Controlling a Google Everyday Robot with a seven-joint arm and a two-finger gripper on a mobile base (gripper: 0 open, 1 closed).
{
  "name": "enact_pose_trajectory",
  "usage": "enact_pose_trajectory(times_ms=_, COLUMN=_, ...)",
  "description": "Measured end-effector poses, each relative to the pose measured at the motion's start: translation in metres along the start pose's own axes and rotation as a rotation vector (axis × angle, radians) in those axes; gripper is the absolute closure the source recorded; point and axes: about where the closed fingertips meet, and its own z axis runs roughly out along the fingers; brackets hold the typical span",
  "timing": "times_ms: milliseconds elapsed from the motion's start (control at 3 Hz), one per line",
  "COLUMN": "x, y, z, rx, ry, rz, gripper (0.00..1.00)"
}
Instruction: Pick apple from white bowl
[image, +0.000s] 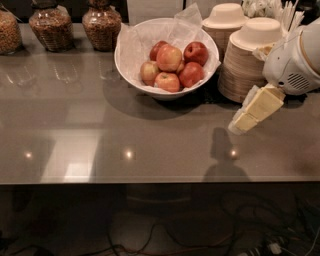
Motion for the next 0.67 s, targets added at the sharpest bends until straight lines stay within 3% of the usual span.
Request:
enact_pose_trajectory(times_ms=333, x=-0.023, y=-0.022, z=0.019, rx=0.053, ry=-0.083, rz=0.015, gripper=0.0)
enact_pose_trajectory(times_ms=667, x=-0.047, y=-0.042, z=0.039, rx=0.075, ry=-0.122, rz=-0.011, gripper=0.0)
